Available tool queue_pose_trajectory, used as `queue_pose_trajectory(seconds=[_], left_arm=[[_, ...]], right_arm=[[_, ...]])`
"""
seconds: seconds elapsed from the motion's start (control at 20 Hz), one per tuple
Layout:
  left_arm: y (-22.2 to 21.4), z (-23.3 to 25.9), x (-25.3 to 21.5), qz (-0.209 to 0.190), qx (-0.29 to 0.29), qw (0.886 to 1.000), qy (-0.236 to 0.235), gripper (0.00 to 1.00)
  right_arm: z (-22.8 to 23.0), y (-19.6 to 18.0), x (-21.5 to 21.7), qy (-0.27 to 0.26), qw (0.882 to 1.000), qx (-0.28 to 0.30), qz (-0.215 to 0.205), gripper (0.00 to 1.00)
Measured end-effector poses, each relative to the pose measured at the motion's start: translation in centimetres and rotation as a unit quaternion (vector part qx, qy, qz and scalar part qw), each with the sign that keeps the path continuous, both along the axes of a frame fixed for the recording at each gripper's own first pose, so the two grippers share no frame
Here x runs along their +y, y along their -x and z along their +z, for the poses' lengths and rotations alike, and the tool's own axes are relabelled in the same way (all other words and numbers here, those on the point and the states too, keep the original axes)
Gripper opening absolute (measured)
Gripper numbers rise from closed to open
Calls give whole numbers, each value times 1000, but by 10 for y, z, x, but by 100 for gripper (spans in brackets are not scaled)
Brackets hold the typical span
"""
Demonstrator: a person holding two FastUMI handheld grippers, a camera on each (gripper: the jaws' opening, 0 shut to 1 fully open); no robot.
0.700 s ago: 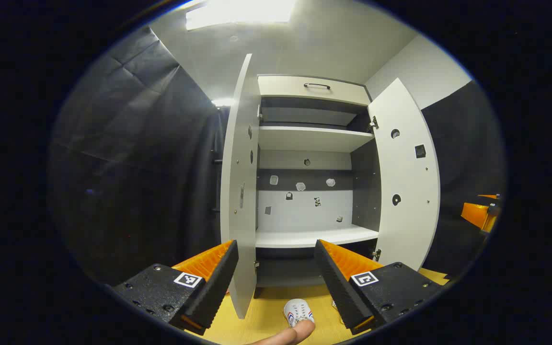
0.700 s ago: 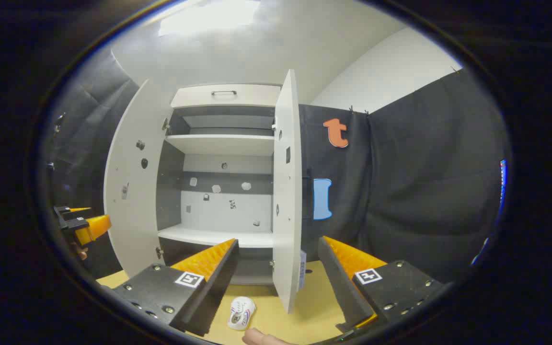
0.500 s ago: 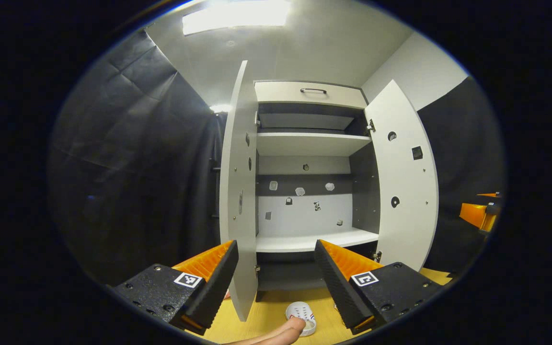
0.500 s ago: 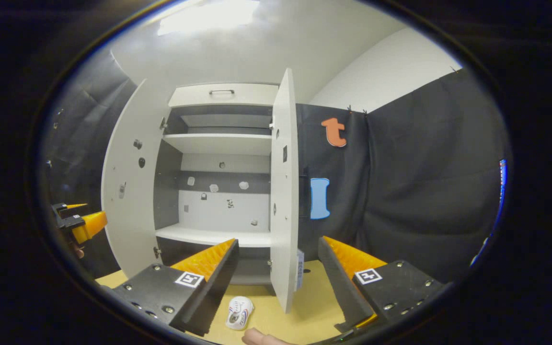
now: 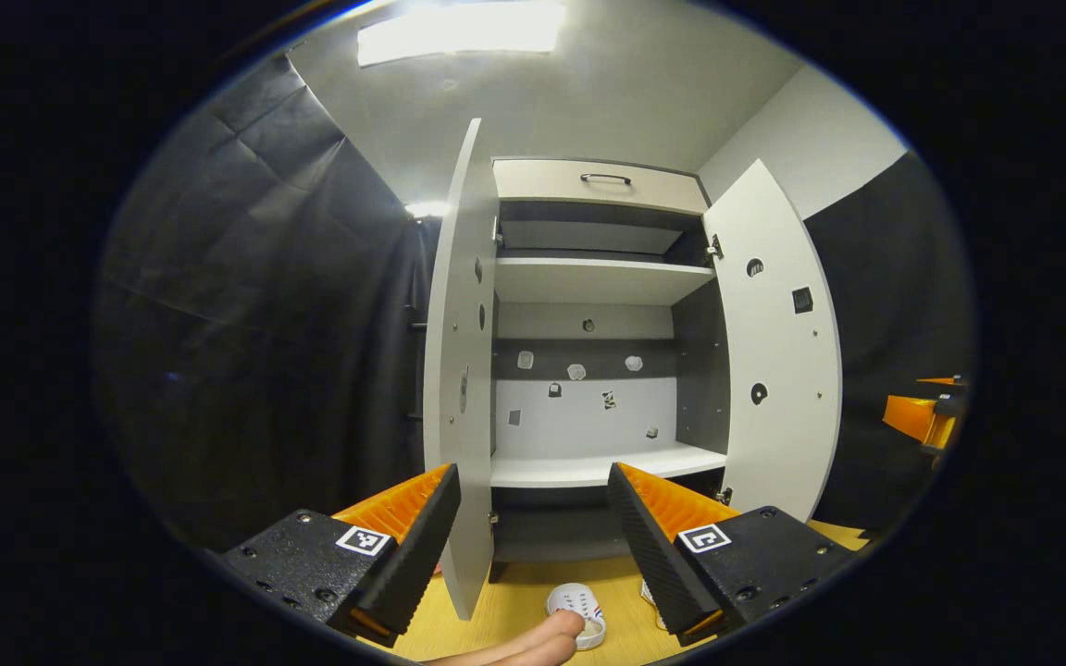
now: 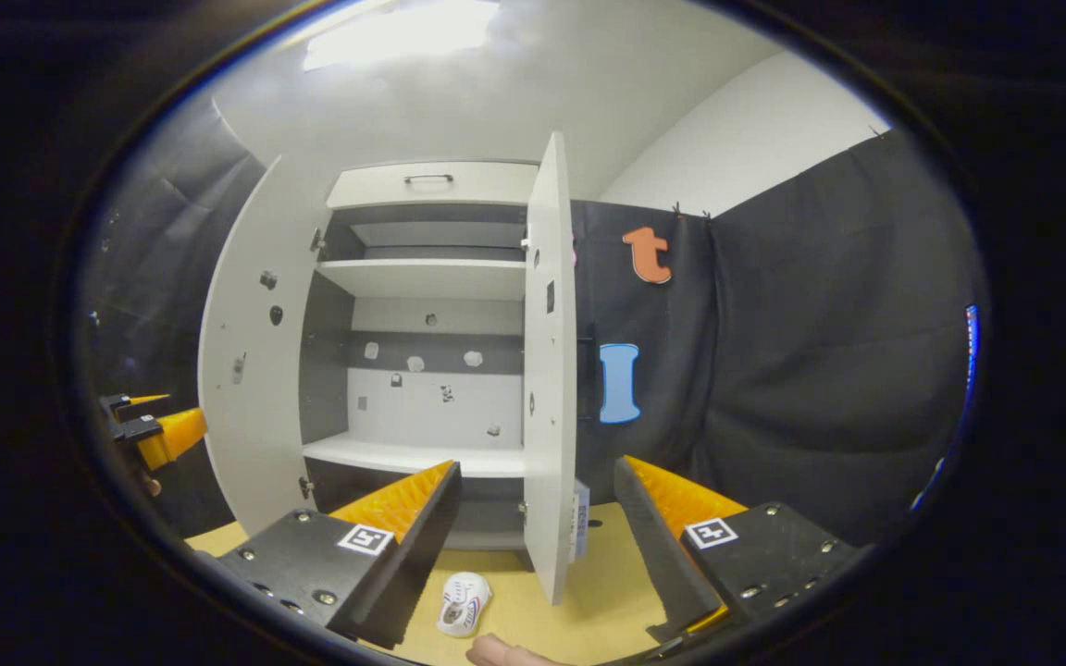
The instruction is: Grab one shoe with the right hand and put it into the shoe cabinet, grab the other shoe with the left hand and put it into the shoe cabinet; then close the right door with the right hand and the left door with the left hand.
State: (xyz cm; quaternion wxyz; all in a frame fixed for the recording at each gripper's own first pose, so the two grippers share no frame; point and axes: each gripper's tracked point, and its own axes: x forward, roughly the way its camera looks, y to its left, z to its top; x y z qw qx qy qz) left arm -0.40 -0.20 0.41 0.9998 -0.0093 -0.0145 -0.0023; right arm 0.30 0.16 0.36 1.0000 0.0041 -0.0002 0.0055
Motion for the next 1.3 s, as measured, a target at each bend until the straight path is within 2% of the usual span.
queue_pose_trajectory(seconds=[0.1, 0.15, 0.3, 0.4, 0.45, 0.5, 0.55, 0.6, 0.65, 0.7, 0.85, 0.9, 0.95, 1.05, 1.15, 1.2, 1.25, 1.3], left_arm=[[0, -4, -1, -2, 5, 1000, 13, 97], [-1, -8, -2, -5, 9, 1000, 19, 97], [-3, -12, -6, -14, 10, 999, 35, 97], [-4, -15, -6, -14, 13, 999, 36, 97], [-4, -17, -7, -17, 12, 999, 35, 98], [-3, -17, -7, -18, 13, 999, 40, 98], [-2, -19, -7, -19, 15, 998, 50, 97], [-1, -21, -8, -21, 17, 998, 57, 97], [0, -24, -8, -19, 19, 998, 60, 97], [0, -25, -6, -18, 18, 998, 60, 98], [4, -26, 1, -14, 17, 998, 65, 97], [6, -26, 5, -8, 16, 998, 65, 97], [7, -26, 12, -1, 12, 998, 64, 97], [11, -25, 19, 6, 7, 998, 63, 97], [14, -27, 23, 7, 8, 998, 64, 97], [16, -30, 22, 3, 11, 998, 63, 97], [18, -32, 22, -2, 14, 998, 64, 97], [20, -35, 23, -4, 17, 998, 65, 98]], right_arm=[[-3, -1, -1, -2, 1000, 1, 3, 99], [-5, -3, -1, -2, 1000, 4, 2, 94], [-14, -11, 3, -1, 1000, 11, 7, 94], [-35, -17, 13, 8, 999, 31, 22, 99], [-47, -20, 16, 5, 999, 45, 27, 99], [-62, -21, 18, 2, 998, 59, 32, 94], [-74, -24, 19, 2, 997, 70, 36, 99], [-85, -29, 19, 6, 996, 80, 38, 94], [-99, -33, 20, 10, 995, 93, 42, 94], [-117, -35, 27, 6, 992, 114, 55, 99], [-170, -42, 53, -5, 980, 172, 101, 99], [-184, -46, 60, 0, 977, 183, 109, 95], [-197, -49, 69, 1, 974, 194, 120, 99], [-231, -51, 93, -11, 963, 225, 149, 99], [-268, -55, 109, -18, 952, 264, 157, 99], [-287, -57, 116, -18, 946, 282, 157, 94], [-305, -61, 123, -17, 942, 297, 155, 99], [-323, -65, 130, -18, 938, 311, 151, 99]])
